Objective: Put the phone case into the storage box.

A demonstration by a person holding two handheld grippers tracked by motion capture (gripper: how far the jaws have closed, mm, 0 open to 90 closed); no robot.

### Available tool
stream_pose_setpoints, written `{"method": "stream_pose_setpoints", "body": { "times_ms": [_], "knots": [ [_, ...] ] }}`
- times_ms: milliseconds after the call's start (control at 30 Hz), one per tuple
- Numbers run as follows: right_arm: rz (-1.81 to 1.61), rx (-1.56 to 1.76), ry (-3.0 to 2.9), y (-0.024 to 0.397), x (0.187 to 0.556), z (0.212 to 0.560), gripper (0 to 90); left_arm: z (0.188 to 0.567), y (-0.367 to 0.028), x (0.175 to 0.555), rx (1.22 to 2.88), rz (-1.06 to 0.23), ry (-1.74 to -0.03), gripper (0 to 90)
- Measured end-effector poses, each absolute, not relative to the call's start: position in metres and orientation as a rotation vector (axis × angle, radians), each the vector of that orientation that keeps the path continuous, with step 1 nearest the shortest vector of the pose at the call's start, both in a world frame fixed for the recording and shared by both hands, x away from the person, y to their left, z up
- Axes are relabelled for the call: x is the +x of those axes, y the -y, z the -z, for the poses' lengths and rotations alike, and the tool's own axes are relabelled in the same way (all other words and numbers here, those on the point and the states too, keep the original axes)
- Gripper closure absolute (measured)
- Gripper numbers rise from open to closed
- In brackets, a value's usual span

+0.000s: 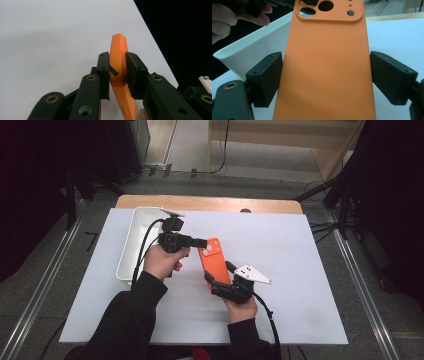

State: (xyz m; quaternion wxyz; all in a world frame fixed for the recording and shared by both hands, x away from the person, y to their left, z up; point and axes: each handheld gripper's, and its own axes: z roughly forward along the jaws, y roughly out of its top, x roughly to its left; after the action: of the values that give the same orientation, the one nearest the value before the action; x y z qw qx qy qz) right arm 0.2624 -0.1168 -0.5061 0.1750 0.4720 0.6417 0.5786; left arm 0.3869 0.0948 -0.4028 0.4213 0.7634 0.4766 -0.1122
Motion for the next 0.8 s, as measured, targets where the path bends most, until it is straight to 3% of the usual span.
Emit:
{"method": "stream_pose_setpoints", "body": {
  "times_ms": [800],
  "knots": [
    [-1.597,1.262,-1.868,0.1158,0.2653,0.5052,11.9,0.3961,-0.0966,0.3819,1.893,0.314,-1.124,76.4]
  ]
}}
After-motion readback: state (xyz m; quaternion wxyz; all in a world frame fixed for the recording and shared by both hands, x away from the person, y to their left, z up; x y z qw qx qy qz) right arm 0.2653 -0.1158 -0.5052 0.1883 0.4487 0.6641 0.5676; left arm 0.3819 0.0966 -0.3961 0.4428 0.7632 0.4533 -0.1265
